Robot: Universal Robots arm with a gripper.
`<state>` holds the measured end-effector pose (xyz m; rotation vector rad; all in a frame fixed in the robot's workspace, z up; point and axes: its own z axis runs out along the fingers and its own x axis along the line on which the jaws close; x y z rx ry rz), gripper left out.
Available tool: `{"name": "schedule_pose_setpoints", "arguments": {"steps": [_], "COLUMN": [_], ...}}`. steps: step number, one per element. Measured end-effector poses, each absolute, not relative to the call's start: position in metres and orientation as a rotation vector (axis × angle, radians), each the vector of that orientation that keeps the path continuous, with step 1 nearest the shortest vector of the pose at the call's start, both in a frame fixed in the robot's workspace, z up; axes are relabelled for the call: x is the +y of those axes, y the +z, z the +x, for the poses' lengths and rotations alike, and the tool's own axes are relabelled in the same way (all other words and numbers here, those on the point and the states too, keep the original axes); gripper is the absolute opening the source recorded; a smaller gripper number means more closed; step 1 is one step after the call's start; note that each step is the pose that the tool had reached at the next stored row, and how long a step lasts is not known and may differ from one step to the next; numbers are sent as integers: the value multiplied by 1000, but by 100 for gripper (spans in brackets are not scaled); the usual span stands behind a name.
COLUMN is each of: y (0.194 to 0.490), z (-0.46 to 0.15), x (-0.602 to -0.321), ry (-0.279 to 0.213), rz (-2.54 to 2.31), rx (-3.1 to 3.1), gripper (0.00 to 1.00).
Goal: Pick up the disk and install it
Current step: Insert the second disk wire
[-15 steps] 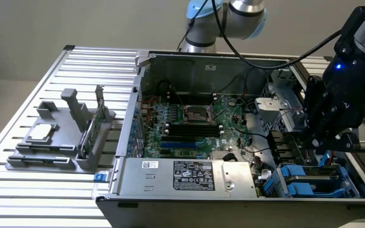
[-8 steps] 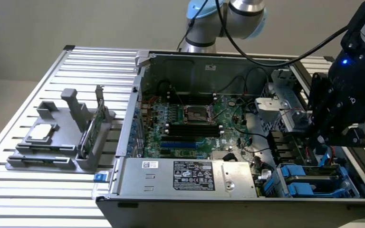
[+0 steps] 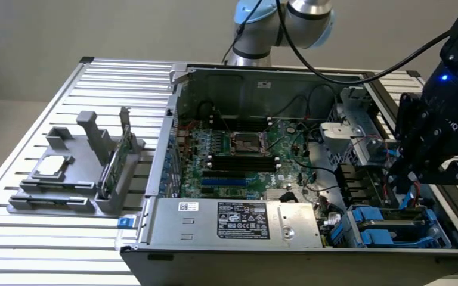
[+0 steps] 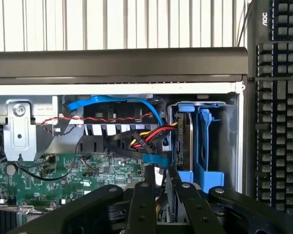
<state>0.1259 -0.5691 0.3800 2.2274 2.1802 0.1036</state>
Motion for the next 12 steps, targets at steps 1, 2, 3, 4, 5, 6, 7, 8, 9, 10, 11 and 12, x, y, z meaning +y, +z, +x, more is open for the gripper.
{"name": "schedule_pose_setpoints", "arguments": {"steps": [1,2,3,4,5,6,7,8,9,10,11,12], "y": [380,380,380,380,380,380,380,379,379,379,379,378], "z": [127,127,128,128,128,129,129,129,129,129,129,129], "x": [-569,-569,-569,-569,-569,-569,-569,-569,-569,-569,-569,-569], "ry": [101,99,97,95,94,93,93,93,93,93,93,92], "rz": [2226,2225,2224,2223,2223,2222,2222,2222,2221,2220,2220,2219], "rx": [2179,2178,2177,2177,2176,2176,2176,2176,2176,2176,2176,2175], "gripper": [25,25,25,25,25,25,25,25,25,25,25,25]}}
